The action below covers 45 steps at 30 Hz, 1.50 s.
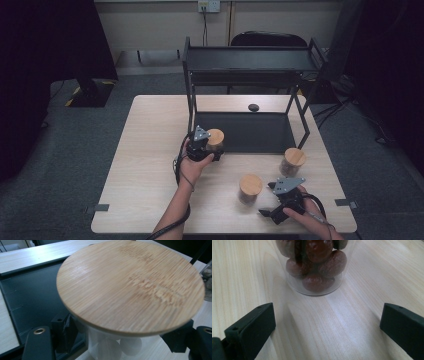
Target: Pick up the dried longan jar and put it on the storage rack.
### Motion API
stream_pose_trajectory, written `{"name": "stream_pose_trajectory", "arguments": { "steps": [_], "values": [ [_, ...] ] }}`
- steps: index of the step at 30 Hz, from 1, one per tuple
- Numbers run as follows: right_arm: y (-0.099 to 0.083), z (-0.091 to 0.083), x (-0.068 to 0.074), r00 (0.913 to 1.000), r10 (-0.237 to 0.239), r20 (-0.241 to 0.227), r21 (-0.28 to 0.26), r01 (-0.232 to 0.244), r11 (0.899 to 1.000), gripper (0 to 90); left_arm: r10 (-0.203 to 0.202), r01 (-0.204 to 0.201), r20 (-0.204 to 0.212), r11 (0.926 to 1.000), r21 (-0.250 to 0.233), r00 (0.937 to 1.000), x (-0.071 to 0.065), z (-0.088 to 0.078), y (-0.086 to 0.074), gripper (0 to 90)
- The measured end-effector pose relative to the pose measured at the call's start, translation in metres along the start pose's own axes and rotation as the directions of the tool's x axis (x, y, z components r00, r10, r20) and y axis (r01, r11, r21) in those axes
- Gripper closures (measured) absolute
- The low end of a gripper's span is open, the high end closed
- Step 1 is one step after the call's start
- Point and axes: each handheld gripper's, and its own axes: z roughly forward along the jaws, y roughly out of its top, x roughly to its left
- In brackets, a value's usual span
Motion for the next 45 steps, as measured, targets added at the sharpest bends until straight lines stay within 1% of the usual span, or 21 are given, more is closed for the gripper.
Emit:
{"name": "stream_pose_trajectory", "arguments": {
  "steps": [4, 8, 18, 20, 25, 30, 35, 37, 42, 45],
  "values": [
    [0.0, 0.0, 0.0, 1.0, 0.0, 0.0, 0.0, 0.0, 1.0, 0.0, 0.006, -0.006, 0.004, 1.0, 0.004, 1.0, -0.002, 0.003, 0.001, 25.8],
    [0.0, 0.0, 0.0, 1.0, 0.0, 0.0, 0.0, 0.0, 1.0, 0.0, -0.001, 0.001, 0.002, 1.0, 0.002, 1.0, -0.002, 0.006, 0.003, 25.8],
    [0.0, 0.0, 0.0, 1.0, 0.0, 0.0, 0.0, 0.0, 1.0, 0.0, -0.002, 0.002, 0.0, 1.0, 0.008, 1.0, -0.002, 0.014, 0.008, 25.8],
    [0.0, 0.0, 0.0, 1.0, 0.0, 0.0, 0.0, 0.0, 1.0, 0.0, 0.006, -0.005, -0.007, 0.9999, 0.013, 1.0, -0.001, 0.015, 0.01, 25.8],
    [0.0, 0.0, 0.0, 1.0, 0.0, 0.0, 0.0, 0.0, 1.0, 0.0, 0.005, -0.005, -0.019, 0.9999, 0.015, 0.9998, 0.001, 0.018, 0.013, 25.8],
    [0.0, 0.0, 0.0, 1.0, 0.0, 0.0, 0.0, 0.0, 1.0, 0.0, -0.003, 0.003, -0.028, 0.9999, 0.012, 0.9996, 0.005, 0.021, 0.013, 25.8],
    [0.0, 0.0, 0.0, 1.0, -0.001, 0.0, 0.0, 0.001, 1.0, 0.0, -0.007, 0.008, -0.034, 0.9998, 0.021, 0.9994, 0.008, 0.024, 0.012, 25.8],
    [0.0, 0.0, 0.0, 1.0, 0.0, 0.0, 0.0, 0.0, 1.0, 0.0, -0.015, 0.016, -0.037, 0.9997, 0.02, 0.9992, 0.009, 0.026, 0.011, 25.8],
    [0.0, 0.0, 0.0, 1.0, 0.0, 0.0, 0.0, 0.0, 1.0, 0.0, -0.024, 0.025, -0.044, 0.9994, 0.023, 0.9987, 0.011, 0.03, 0.011, 25.8],
    [0.0, 0.0, 0.0, 1.0, 0.0, 0.0, 0.0, 0.0, 1.0, 0.0, -0.022, 0.023, -0.05, 0.9993, 0.028, 0.9985, 0.011, 0.033, 0.012, 25.8]
  ]
}}
